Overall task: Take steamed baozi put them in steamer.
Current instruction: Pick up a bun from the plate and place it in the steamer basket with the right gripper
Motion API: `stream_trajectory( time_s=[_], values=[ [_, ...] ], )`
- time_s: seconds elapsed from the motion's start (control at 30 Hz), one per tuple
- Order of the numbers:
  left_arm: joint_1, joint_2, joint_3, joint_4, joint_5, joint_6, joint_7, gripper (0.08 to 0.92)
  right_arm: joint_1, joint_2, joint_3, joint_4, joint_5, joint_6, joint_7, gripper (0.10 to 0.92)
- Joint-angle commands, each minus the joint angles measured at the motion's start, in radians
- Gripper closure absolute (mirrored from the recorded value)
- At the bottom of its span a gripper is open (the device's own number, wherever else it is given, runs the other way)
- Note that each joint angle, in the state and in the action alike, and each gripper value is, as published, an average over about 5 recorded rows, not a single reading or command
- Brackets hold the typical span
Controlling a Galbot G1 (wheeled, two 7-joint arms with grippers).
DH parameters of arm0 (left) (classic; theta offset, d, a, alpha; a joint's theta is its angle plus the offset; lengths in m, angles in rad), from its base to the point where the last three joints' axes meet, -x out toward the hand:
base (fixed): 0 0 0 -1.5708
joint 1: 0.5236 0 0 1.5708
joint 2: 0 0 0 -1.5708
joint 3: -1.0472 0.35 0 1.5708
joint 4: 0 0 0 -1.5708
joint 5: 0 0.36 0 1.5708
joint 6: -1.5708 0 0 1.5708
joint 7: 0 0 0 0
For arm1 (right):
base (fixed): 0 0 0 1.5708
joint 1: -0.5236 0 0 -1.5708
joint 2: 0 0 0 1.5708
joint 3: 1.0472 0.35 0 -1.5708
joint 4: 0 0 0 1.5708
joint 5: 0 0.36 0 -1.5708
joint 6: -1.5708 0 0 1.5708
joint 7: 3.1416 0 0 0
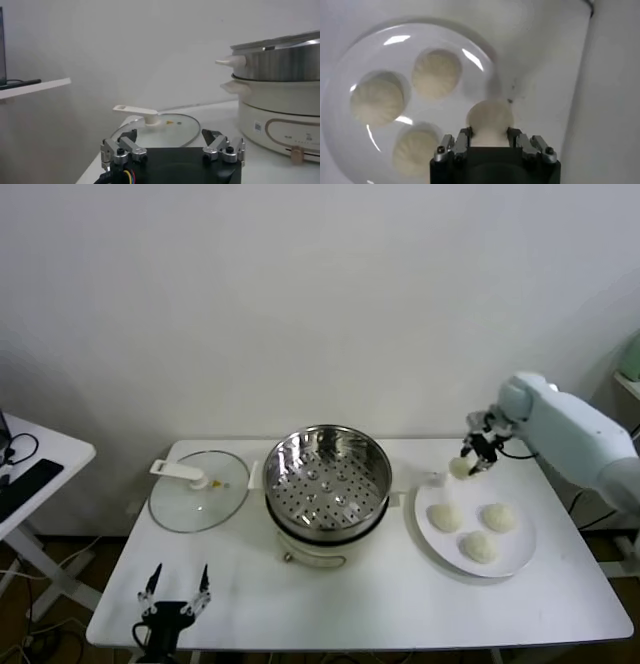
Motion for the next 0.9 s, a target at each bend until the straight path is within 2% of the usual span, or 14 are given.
stream_trajectory(
  time_s=[0.03, 0.27, 0.57, 0.9],
  values=[
    [0.001, 0.001, -0.004, 0.002, 0.005, -0.002, -0.001, 0.177, 0.372, -0.015, -0.259, 0.307, 0.177, 0.180, -0.030, 0.515],
    [0.000, -0.007, -0.002, 0.000, 0.013, -0.002, -0.003, 0.177, 0.389, 0.145, -0.206, 0.323, 0.108, 0.372, 0.001, 0.497],
    [-0.009, -0.020, -0.001, 0.006, 0.017, -0.002, -0.006, 0.177, 0.184, 0.357, -0.113, 0.238, -0.078, 0.424, 0.063, 0.465],
    [-0.006, -0.028, 0.000, 0.021, 0.022, -0.012, -0.009, 0.177, -0.021, 0.439, -0.002, 0.067, -0.336, 0.504, 0.086, 0.465]
  ],
)
